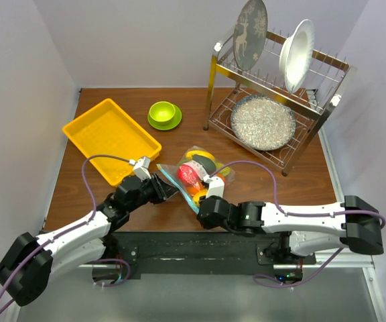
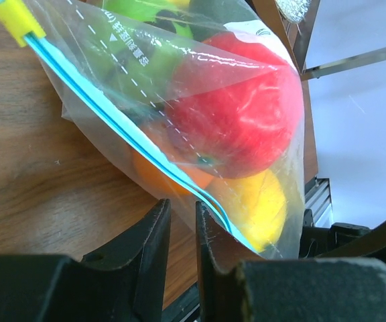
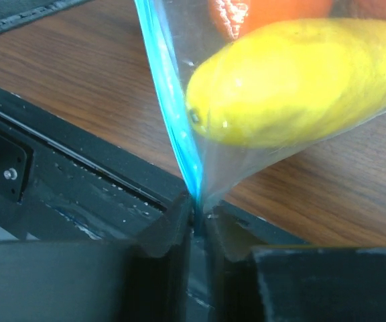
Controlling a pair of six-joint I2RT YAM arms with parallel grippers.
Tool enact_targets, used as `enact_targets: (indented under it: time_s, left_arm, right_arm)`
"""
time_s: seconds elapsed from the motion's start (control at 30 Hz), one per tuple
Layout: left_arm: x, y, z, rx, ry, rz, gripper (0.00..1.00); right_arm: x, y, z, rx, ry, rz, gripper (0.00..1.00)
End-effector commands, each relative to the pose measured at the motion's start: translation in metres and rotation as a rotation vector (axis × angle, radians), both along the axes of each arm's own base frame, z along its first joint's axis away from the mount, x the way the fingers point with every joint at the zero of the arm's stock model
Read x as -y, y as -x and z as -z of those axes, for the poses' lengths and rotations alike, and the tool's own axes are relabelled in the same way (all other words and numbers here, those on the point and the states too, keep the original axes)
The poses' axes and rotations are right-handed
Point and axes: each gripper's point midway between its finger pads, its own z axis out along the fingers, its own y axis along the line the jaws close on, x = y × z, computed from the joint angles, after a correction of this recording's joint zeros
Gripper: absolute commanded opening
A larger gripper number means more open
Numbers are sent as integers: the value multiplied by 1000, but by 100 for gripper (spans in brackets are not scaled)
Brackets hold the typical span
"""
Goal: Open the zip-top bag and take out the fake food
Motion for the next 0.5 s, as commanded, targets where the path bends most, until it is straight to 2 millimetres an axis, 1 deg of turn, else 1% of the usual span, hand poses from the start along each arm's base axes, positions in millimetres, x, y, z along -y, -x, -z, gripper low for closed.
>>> enact_targets:
  time_s: [0.0, 0.03, 0.07, 0.1, 0.13, 0.17, 0.23, 0.27, 0.3, 0.33, 0.37, 0.43, 0.47]
  left_arm:
    - [6, -12, -26, 77, 25, -6, 26]
    - [6, -12, -24, 76, 22, -5, 26]
    - [6, -11, -23, 75, 21, -5, 26]
    - [6, -11, -23, 76, 22, -5, 26]
    - [6, -10, -22, 72, 22, -3, 26]
    - [6, -10, -21, 73, 21, -1, 26]
    - [7, -10, -22, 72, 22, 5, 27]
    - [7, -10, -22, 74, 22, 7, 27]
    - [8, -9, -22, 74, 21, 14, 26]
    - [8, -9, -23, 75, 20, 18, 26]
    - [8, -8, -21, 68, 17, 21, 27]
    - [8, -7, -21, 69, 14, 25, 27]
    - [7, -6, -19, 63, 6, 26, 27]
  right_arm:
    - [2, -9, -37, 104, 103, -73, 37]
    - [4, -11, -42, 120, 128, -81, 43]
    - [2, -16, -57, 163, 139, -95, 50]
    - [7, -17, -59, 171, 182, -102, 53]
    - [6, -19, -61, 182, 204, -115, 57]
    - [2, -22, -73, 209, 212, -133, 61]
    - [3, -29, -77, 246, 265, -140, 66]
    - [-4, -35, -78, 270, 308, -157, 69]
    - [0, -39, -76, 286, 363, -157, 70]
    - [-2, -44, -75, 304, 400, -159, 71]
    - [-7, -49, -71, 332, 459, -186, 72]
    - [-10, -60, -65, 354, 524, -190, 72]
    - [-17, -65, -57, 353, 564, -214, 72]
